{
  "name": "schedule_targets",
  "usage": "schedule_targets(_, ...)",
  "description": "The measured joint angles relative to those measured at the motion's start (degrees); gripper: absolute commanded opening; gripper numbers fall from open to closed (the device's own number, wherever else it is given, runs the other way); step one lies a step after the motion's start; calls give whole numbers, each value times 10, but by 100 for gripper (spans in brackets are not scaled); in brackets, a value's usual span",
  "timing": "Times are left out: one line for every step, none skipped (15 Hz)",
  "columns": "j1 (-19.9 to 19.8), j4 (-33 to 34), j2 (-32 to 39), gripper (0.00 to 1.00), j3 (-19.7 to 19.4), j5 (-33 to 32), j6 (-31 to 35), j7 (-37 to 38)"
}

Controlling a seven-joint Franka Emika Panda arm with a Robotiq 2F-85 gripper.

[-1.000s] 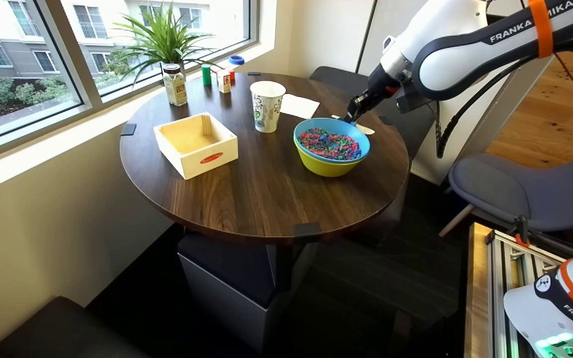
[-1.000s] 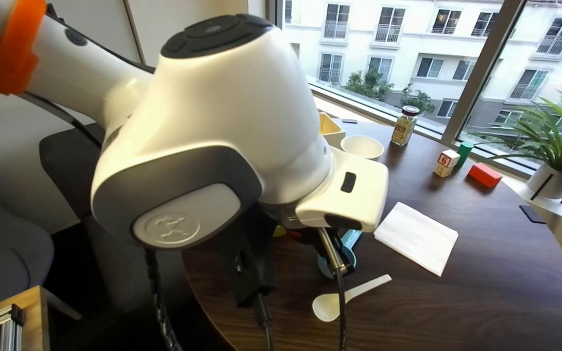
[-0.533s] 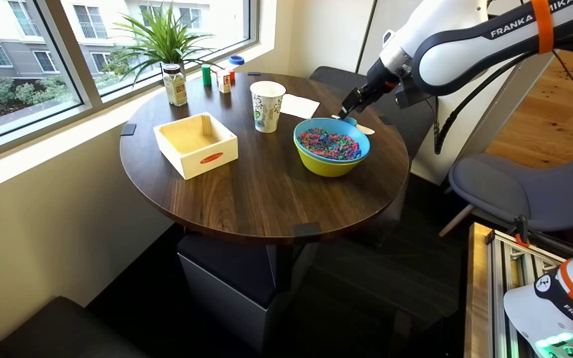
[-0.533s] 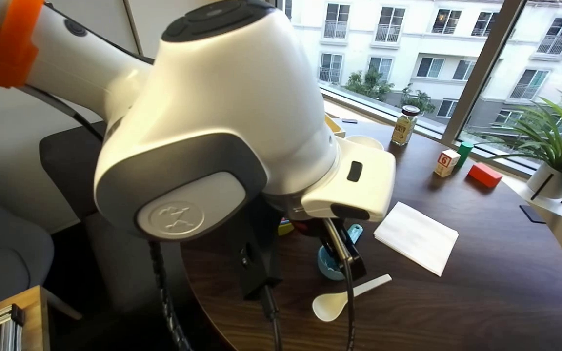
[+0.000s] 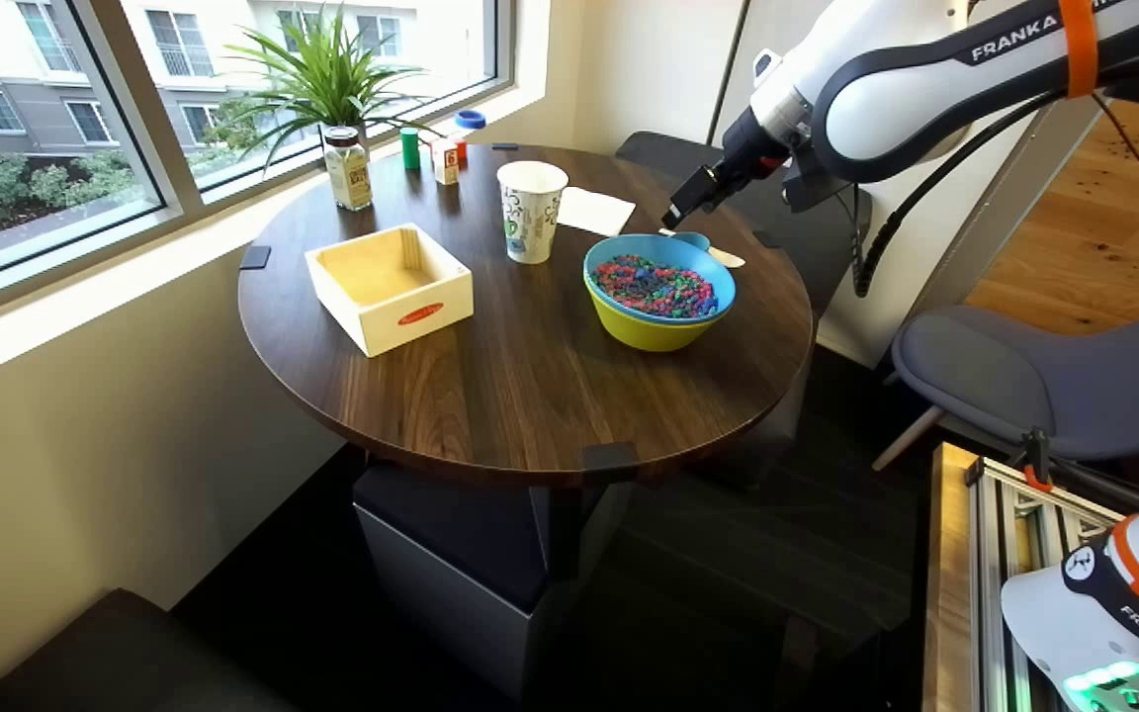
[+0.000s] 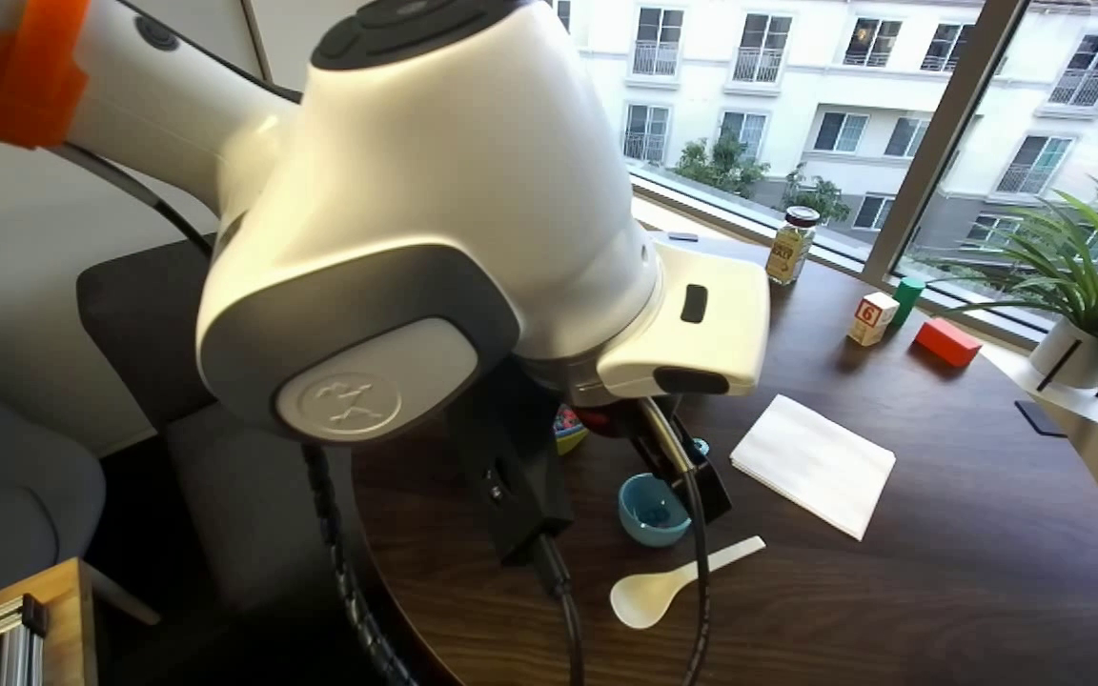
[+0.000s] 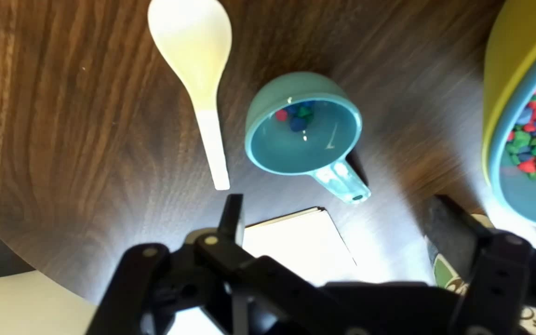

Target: Put some beans from the bowl in the small pot and pour them back in the bowl

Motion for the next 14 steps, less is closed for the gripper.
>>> schedule_targets(0,4,5,100,0,8,0,-16)
schedule_targets(0,9,11,100,0,13,0,-31)
schedule_targets(0,14,18,100,-1,17,0,-41)
schedule_targets(-1,20,25,100,-1,19,0,-47)
schedule_targets(-1,25,30,100,-1,20,0,-49)
schedule_targets(-1,27,34,100,-2,20,0,-50)
schedule_targets(-1,29,35,100,-2,20,0,-51)
schedule_targets(-1,30,36,100,-2,21,0,-51)
schedule_targets(-1,31,36,100,-2,20,0,-51)
schedule_targets(-1,31,37,100,-2,19,0,-51)
schedule_targets(-1,33,39,100,-2,19,0,-51)
schedule_targets(-1,35,42,100,-2,19,0,-52)
schedule_targets(-1,38,47,100,-1,21,0,-58)
schedule_targets(-1,41,53,100,0,23,0,-66)
